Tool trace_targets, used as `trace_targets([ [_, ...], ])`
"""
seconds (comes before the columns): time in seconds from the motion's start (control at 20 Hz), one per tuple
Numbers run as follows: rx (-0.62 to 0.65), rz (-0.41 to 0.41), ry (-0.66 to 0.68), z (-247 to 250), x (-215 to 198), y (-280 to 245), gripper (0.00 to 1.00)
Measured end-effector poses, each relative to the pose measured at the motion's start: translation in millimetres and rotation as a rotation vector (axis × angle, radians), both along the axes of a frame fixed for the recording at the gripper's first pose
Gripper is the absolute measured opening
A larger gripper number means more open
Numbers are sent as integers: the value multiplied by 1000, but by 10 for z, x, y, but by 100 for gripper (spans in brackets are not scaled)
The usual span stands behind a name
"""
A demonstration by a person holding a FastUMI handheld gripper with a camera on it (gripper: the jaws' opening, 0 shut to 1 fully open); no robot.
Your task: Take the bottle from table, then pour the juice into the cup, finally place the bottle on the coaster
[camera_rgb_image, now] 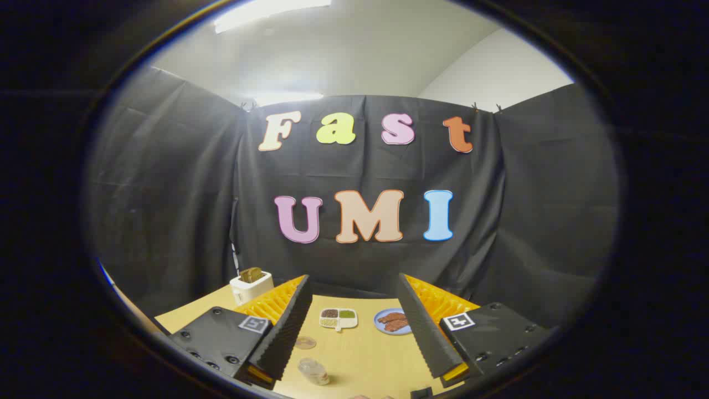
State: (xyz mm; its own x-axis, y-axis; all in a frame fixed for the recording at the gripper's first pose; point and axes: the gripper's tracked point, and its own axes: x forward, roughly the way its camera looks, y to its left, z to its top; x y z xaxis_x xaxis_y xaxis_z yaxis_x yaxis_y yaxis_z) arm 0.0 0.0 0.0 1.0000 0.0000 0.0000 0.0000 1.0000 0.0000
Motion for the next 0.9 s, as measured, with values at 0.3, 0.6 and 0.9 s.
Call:
trace_targets([
  [0.3,13,21,1,-43,-41,25,97],
  [0.6,14,52,2,-107,-103,84,97],
  [0.9,37,72,14,-261,-206,10,97],
])
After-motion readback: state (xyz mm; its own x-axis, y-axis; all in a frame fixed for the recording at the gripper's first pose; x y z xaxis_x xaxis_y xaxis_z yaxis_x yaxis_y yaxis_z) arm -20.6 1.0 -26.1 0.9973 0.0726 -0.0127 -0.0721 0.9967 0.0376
